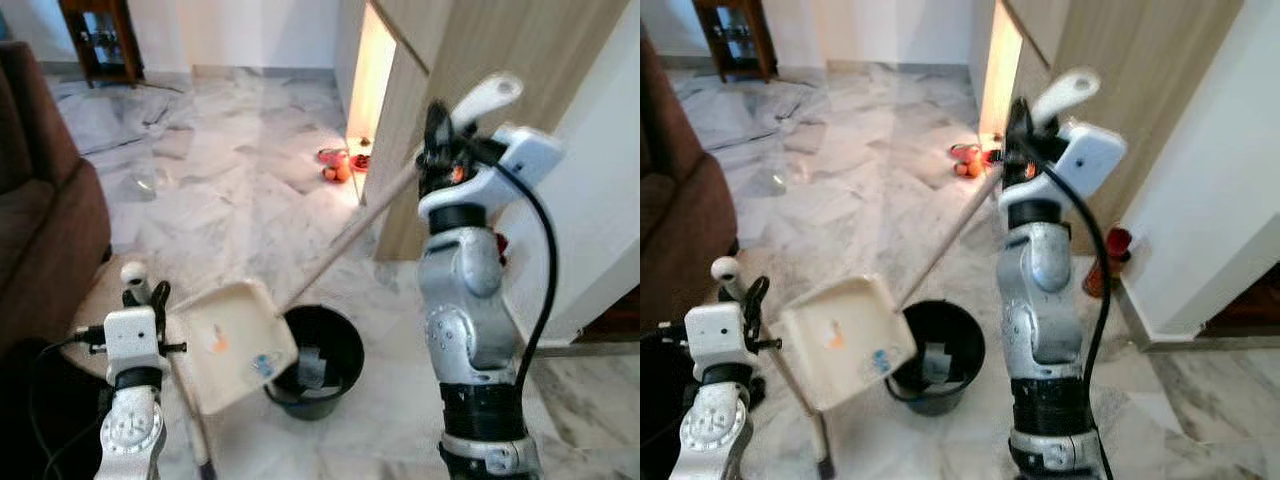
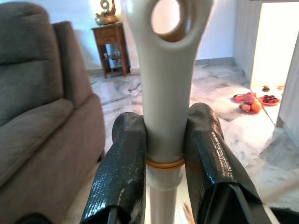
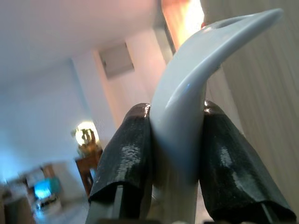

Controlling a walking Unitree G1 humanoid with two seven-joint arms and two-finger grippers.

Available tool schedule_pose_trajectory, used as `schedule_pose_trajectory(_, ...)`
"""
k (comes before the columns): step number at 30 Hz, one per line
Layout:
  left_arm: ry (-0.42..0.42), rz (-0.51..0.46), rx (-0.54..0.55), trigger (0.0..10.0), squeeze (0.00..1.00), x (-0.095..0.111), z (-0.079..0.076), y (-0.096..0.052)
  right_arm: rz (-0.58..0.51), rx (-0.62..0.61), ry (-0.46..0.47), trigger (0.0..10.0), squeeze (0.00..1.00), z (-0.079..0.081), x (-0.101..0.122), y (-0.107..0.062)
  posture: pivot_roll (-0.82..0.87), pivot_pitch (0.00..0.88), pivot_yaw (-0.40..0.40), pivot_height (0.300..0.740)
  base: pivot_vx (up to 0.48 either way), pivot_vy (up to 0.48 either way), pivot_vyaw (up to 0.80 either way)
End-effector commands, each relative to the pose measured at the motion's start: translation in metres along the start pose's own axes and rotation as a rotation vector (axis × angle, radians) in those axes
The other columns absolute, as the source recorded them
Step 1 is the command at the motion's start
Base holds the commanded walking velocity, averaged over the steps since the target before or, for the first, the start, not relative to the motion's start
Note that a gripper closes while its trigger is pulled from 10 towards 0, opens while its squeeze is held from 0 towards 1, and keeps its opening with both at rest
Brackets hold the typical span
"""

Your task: Sweep floor

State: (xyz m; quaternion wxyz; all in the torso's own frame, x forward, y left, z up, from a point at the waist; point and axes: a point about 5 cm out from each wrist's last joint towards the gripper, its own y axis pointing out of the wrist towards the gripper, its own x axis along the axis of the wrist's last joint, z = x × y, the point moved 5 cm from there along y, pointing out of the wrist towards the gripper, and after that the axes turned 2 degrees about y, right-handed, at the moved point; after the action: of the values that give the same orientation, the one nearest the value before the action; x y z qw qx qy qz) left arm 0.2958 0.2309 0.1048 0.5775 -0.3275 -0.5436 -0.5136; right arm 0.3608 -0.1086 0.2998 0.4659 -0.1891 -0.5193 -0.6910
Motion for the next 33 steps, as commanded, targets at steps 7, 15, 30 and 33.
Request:
schedule_pose_trajectory(7, 0.008, -0.055, -0.008, 10.0, 0.0, 0.012, -0.002, 0.002, -0.087, -0.015, 0.015, 10.0, 0.0, -0.001, 0.021, 0.002, 0.15, 0.018, -0.042, 0.74, 0.316, 0.0, 0.0)
schedule_pose_trajectory(15, 0.004, -0.05, -0.013, 10.0, 0.0, 0.011, -0.004, 0.002, -0.061, -0.017, 0.011, 10.0, 0.0, -0.003, 0.015, 0.0, 0.15, 0.02, -0.044, 0.74, 0.292, 0.0, 0.0)
schedule_pose_trajectory(30, 0.004, -0.045, -0.022, 10.0, 0.0, 0.009, -0.006, 0.001, -0.033, -0.015, 0.001, 10.0, 0.0, -0.004, 0.007, -0.003, 0.15, 0.021, -0.044, 0.74, 0.327, 0.0, 0.0)
schedule_pose_trajectory(33, 0.004, -0.045, -0.023, 10.0, 0.0, 0.009, -0.006, 0.001, -0.031, -0.014, -0.001, 10.0, 0.0, -0.004, 0.006, -0.003, 0.15, 0.02, -0.044, 0.74, 0.336, 0.0, 0.0)
